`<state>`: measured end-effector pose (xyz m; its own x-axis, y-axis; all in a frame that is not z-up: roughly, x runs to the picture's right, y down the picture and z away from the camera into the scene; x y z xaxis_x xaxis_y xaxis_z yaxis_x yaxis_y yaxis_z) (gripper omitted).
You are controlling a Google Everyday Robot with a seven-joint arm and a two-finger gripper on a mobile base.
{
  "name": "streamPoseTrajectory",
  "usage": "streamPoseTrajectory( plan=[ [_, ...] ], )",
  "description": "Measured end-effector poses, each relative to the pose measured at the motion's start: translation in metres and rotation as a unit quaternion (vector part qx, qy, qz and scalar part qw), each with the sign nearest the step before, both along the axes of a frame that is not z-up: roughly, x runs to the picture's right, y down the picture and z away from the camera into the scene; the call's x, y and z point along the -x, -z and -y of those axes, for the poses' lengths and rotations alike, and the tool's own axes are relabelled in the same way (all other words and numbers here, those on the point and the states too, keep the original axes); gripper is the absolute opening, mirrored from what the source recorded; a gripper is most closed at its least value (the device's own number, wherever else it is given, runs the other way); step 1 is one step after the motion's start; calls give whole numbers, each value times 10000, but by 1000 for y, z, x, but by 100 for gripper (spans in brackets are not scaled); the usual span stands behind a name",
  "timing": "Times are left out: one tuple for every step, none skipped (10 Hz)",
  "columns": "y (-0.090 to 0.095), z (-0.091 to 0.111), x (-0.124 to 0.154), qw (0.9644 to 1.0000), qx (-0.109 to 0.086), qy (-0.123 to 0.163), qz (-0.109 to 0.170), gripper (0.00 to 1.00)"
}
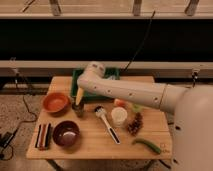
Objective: Place banana in metal cup
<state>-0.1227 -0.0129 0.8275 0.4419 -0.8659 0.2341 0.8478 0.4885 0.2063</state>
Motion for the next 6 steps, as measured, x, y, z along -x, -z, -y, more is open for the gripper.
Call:
streamPoseTrajectory(
  plan=[
    [-2,-2,2,10000,-26,26,-6,12],
    [-5,-7,4,10000,-41,43,-11,25],
    [-7,-10,4,10000,-36,44,-16,35],
    [-8,-13,5,10000,-31,41,-19,43],
    [-10,-17,5,10000,-22,44,-22,55],
    [-10,-19,6,10000,-15,38,-23,65]
  ],
)
